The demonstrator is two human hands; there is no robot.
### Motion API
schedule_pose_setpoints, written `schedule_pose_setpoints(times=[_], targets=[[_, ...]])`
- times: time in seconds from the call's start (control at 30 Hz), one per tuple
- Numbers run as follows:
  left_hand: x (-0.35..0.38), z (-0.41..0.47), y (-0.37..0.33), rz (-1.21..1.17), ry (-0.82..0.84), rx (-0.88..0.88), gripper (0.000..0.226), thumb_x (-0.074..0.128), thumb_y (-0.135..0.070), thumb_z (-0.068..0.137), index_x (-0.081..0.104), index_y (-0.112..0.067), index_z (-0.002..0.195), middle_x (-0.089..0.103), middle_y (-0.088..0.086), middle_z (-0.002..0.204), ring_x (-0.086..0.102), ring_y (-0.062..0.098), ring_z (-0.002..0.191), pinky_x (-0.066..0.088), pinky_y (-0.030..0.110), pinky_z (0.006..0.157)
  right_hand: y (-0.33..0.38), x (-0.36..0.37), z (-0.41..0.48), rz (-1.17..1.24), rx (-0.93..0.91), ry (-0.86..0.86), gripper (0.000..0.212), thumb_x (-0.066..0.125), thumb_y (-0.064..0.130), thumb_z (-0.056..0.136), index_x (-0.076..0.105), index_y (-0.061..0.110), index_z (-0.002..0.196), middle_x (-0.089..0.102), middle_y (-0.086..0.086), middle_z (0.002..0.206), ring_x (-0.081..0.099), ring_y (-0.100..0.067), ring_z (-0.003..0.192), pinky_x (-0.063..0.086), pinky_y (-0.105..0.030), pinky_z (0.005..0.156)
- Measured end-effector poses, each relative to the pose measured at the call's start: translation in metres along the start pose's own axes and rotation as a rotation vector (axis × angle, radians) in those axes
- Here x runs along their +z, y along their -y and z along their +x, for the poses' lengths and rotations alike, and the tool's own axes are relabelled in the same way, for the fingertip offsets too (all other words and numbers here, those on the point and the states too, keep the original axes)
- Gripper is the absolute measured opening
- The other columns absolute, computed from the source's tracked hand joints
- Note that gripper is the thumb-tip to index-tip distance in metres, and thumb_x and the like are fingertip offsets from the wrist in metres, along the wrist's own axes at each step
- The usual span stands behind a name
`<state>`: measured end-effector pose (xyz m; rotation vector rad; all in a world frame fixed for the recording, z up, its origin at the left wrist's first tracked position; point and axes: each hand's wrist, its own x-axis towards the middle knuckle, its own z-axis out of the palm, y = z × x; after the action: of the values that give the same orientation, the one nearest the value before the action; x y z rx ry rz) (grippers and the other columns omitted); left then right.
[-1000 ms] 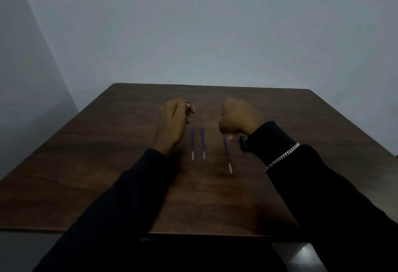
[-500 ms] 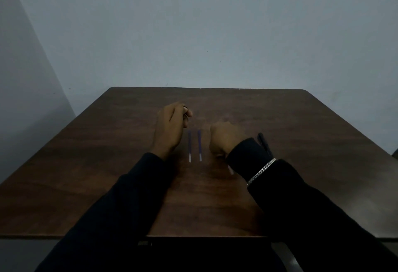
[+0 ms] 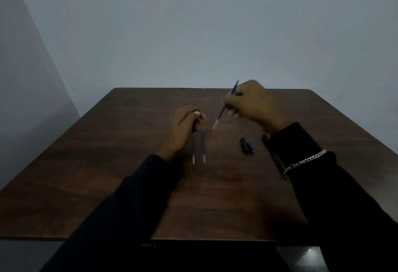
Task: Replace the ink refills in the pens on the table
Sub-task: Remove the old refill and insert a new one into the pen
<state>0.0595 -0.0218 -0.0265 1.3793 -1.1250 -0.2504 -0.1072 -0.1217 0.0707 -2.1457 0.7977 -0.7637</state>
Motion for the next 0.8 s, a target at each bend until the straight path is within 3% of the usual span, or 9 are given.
schedule_pose_setpoints(times=[0.1,0.23,0.4,0.57,0.7,0.8], targets=[[0.009,-0.003,0.001,0.038,0.097,0.006,0.024,0.049,-0.024,0.099,0.072,-0.020,0.092,0.058,-0.009,0.063,0.052,0.001,0.057,0.038,0.016,0.055,-0.014,-0.012,0.007,0.338,-0.031,-0.015,0.013,0.059,0.004,0.095,0.071,0.002,0.091,0.078,-0.012,0.089,0.076,-0.018,0.077,0.060,-0.028,0.067],[0.012,-0.006,0.003,0.136,0.134,0.067,0.022,0.051,-0.037,0.100,0.073,-0.033,0.100,0.063,-0.015,0.069,0.060,0.009,0.068,0.044,0.031,0.067,-0.037,-0.011,0.003,0.608,-0.098,-0.047,0.010,0.058,0.000,0.098,0.064,0.001,0.106,0.078,-0.018,0.098,0.078,-0.030,0.089,0.061,-0.031,0.075],[0.013,-0.010,-0.004,0.229,0.161,0.069,0.023,0.050,-0.023,0.107,0.073,-0.024,0.109,0.066,-0.010,0.075,0.064,0.011,0.074,0.052,0.040,0.070,-0.044,-0.009,-0.002,0.660,-0.171,-0.006,0.010,0.059,0.004,0.100,0.062,0.002,0.110,0.078,-0.017,0.097,0.077,-0.032,0.087,0.061,-0.032,0.074],[0.013,-0.014,-0.015,0.268,0.179,0.028,0.024,0.049,-0.019,0.110,0.072,-0.018,0.116,0.065,-0.006,0.079,0.061,0.004,0.074,0.047,0.027,0.070,-0.043,-0.005,-0.003,0.628,-0.182,0.036,0.012,0.059,0.003,0.100,0.060,-0.002,0.111,0.078,-0.017,0.095,0.077,-0.029,0.083,0.062,-0.031,0.073],[0.016,-0.016,-0.019,0.266,0.218,0.013,0.023,0.050,-0.021,0.110,0.071,-0.020,0.117,0.066,-0.005,0.080,0.063,0.007,0.077,0.051,0.031,0.073,-0.045,-0.004,-0.004,0.593,-0.204,0.033,0.018,0.061,0.004,0.100,0.060,-0.007,0.114,0.078,-0.017,0.097,0.077,-0.031,0.086,0.062,-0.031,0.074],[0.019,-0.017,-0.020,0.234,0.207,0.024,0.022,0.050,-0.020,0.110,0.072,-0.019,0.114,0.065,-0.007,0.078,0.063,0.010,0.076,0.051,0.036,0.074,-0.045,-0.005,-0.004,0.628,-0.200,0.021,0.011,0.062,0.003,0.099,0.061,-0.002,0.109,0.078,-0.018,0.096,0.077,-0.031,0.084,0.062,-0.030,0.072]])
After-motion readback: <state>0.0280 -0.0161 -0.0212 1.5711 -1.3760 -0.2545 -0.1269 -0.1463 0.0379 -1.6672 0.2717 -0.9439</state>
